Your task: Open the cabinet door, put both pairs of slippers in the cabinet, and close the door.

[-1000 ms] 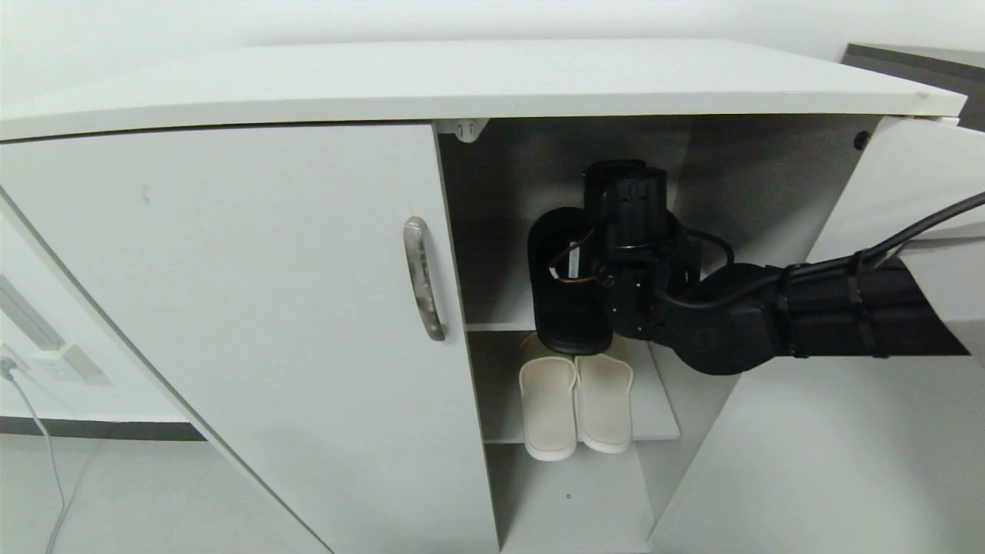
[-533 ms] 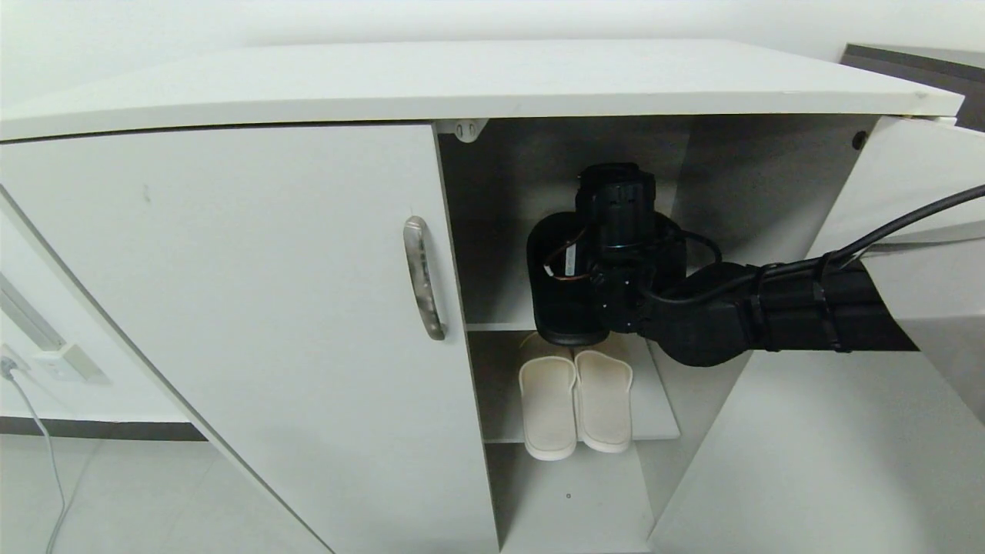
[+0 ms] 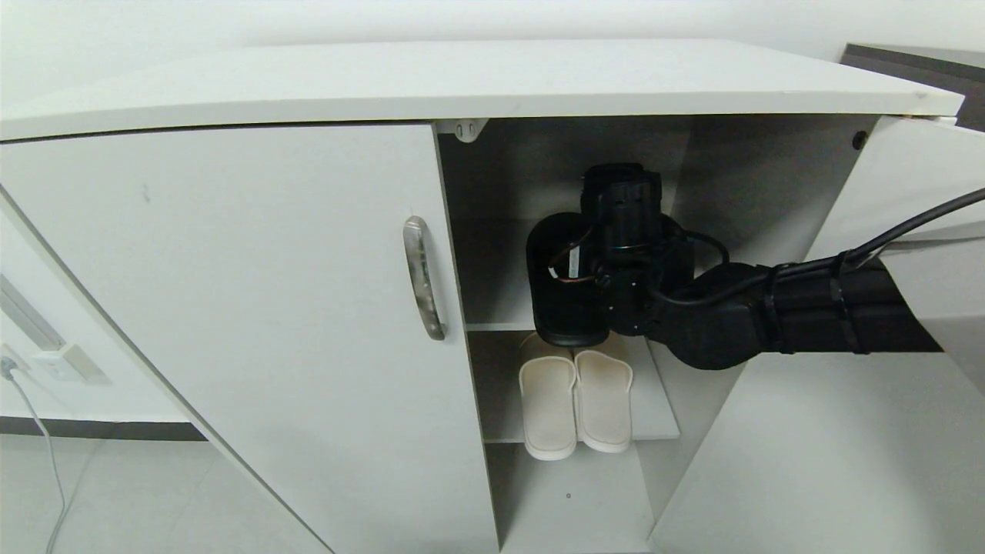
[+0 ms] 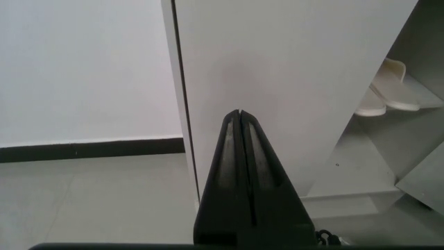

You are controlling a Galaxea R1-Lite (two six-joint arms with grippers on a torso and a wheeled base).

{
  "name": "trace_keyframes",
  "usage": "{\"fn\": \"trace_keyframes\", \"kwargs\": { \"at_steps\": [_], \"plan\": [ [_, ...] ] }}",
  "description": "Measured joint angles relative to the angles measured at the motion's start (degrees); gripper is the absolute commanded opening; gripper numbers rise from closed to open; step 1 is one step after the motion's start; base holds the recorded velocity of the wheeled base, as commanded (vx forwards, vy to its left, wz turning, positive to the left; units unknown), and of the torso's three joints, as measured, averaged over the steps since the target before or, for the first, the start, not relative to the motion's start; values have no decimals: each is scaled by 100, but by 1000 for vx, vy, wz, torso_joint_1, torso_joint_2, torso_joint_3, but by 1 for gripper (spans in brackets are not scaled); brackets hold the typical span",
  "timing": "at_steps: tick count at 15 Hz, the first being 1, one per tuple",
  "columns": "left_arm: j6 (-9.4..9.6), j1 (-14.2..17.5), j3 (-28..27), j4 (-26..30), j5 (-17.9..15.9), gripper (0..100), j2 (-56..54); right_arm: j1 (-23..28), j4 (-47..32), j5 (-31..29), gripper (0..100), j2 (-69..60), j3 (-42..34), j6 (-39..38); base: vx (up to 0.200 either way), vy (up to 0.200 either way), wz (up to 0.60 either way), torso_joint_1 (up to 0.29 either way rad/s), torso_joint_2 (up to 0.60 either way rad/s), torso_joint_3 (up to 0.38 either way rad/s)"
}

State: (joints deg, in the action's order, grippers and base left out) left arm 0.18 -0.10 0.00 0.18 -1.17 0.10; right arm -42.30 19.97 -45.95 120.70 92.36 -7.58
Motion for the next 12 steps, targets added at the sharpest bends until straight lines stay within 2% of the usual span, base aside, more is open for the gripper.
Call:
{"fn": "trace_keyframes", "kwargs": {
  "at_steps": [8, 12],
  "plan": [
    [0, 0, 0, 0, 2, 0, 0, -212, 261, -48, 100, -468, -686, 11, 0, 0, 0, 0, 0, 0],
    [0, 0, 0, 0, 0, 0, 0, -458, 406, -56, 100, -863, -1284, 0, 0, 0, 0, 0, 0, 0]
  ]
}}
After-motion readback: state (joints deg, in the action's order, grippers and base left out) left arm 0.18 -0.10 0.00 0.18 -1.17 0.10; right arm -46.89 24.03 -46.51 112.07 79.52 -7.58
